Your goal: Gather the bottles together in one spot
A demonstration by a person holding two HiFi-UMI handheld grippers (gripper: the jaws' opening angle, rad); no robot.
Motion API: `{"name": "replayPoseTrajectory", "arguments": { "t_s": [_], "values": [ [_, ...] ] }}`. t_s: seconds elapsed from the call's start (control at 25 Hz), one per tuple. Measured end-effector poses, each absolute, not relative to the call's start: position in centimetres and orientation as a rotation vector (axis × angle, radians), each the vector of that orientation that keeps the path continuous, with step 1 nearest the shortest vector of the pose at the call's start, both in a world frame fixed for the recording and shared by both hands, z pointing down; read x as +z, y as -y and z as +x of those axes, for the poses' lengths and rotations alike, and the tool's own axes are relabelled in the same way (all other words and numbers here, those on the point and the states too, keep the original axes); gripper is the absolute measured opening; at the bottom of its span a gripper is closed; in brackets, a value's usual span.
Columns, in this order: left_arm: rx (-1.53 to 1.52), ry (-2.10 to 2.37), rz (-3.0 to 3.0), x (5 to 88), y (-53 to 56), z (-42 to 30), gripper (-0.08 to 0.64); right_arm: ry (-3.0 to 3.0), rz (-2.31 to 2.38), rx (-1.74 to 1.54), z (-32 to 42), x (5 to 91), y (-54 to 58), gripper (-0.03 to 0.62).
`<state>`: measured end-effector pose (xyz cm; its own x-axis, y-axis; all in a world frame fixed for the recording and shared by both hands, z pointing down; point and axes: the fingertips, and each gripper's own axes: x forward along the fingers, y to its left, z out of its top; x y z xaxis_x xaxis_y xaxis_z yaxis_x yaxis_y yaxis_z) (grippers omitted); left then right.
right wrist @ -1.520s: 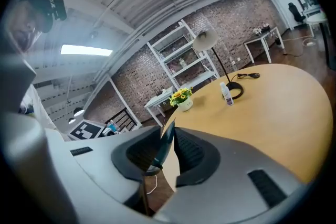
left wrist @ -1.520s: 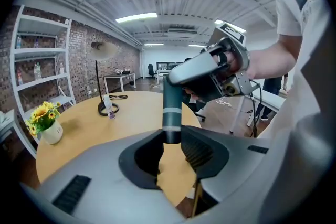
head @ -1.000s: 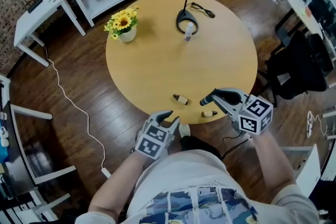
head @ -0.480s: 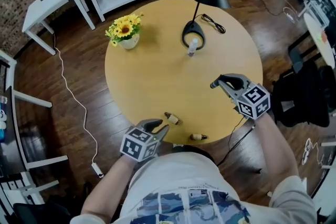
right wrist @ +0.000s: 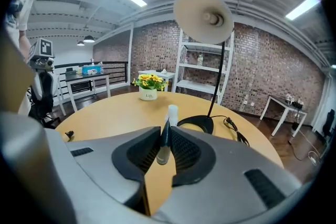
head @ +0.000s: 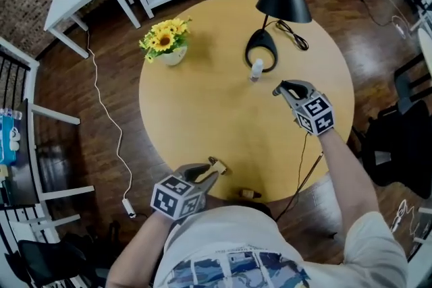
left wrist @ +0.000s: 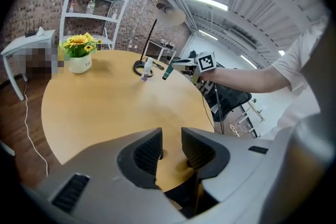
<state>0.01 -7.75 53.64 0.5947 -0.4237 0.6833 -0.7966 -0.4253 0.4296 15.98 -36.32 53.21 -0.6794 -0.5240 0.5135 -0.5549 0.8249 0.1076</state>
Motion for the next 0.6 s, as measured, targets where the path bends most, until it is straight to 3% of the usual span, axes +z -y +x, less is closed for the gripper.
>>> {"name": "replayPoseTrajectory", "arguments": {
  "t_s": [0.6],
  "values": [
    [0.588,0.978,1.926,55.4,9.6,0.4,0.12,2.404,0.883,0.062,13.3,60.1,44.3,0.067]
  ]
}}
